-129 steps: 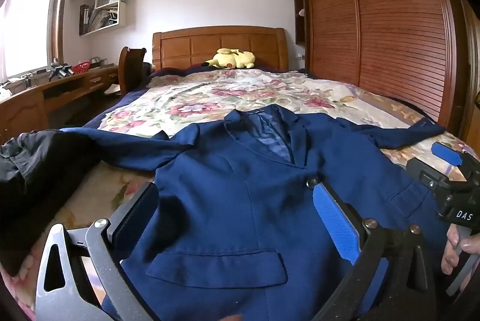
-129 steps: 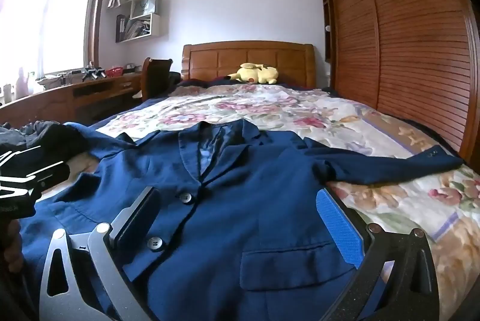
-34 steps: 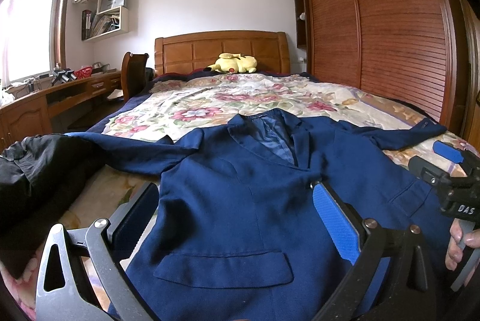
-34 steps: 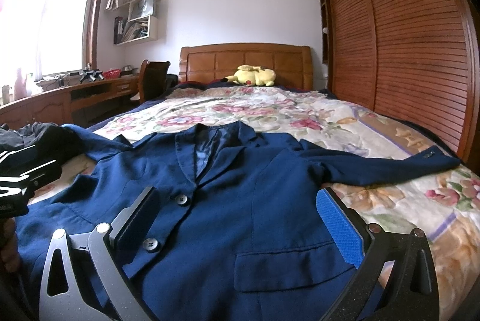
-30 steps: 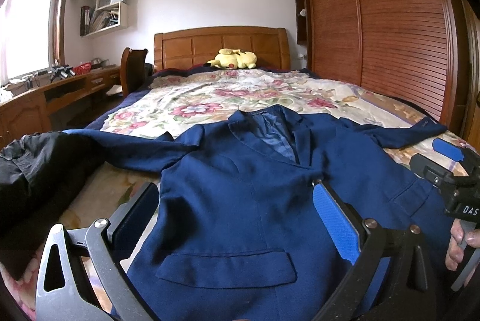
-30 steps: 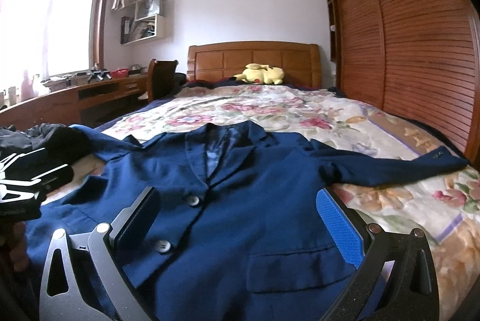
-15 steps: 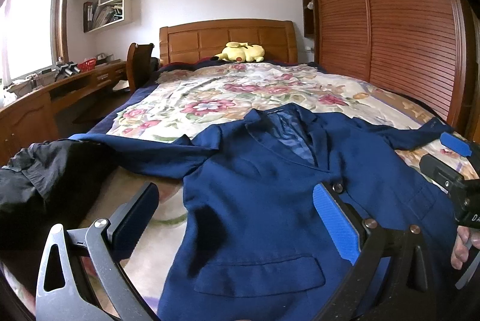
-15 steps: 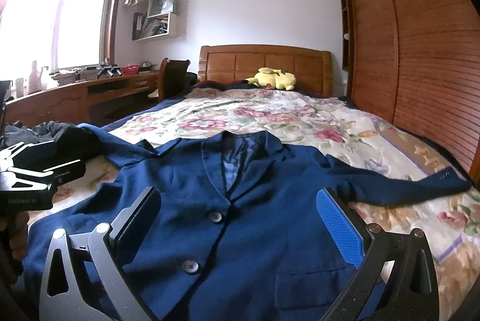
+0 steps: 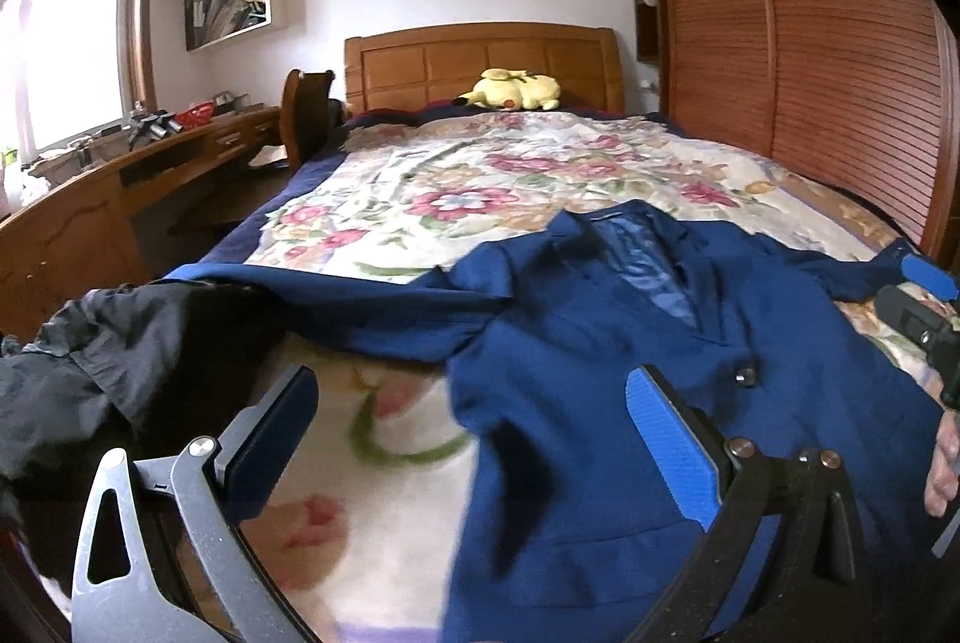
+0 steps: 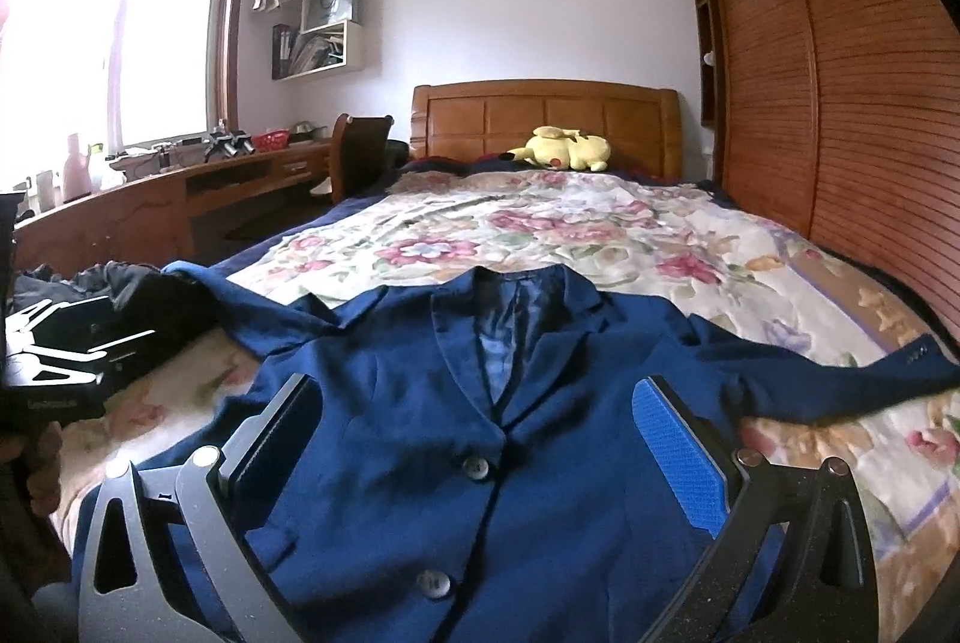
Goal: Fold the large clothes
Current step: 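Move the left tool to the jacket sleeve nearest it and grasp it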
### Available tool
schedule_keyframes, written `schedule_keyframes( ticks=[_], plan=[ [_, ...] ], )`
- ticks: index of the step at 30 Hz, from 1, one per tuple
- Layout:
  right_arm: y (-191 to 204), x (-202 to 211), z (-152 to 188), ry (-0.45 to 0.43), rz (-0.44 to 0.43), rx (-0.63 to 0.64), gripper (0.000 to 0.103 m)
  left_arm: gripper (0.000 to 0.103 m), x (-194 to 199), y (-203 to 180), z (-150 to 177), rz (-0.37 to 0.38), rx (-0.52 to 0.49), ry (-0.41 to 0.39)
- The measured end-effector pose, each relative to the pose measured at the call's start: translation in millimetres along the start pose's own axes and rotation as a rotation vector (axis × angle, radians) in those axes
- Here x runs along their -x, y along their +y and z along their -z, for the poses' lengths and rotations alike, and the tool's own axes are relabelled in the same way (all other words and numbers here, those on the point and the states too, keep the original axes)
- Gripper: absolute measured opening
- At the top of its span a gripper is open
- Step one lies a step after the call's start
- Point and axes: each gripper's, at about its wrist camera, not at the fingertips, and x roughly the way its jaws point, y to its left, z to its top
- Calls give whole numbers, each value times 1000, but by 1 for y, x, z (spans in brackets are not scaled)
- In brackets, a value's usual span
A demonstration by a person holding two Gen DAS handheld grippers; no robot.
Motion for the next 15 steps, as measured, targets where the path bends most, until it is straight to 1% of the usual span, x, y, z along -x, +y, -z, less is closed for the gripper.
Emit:
schedule_keyframes(
  ticks=[9, 15],
  plan=[
    [18, -19, -10, -16, 3, 31, 103, 103, -21, 43, -2, -45, 25, 37],
    [27, -37, -12, -2, -7, 43, 103, 103, -40, 64, -5, -69, 29, 48]
  ],
)
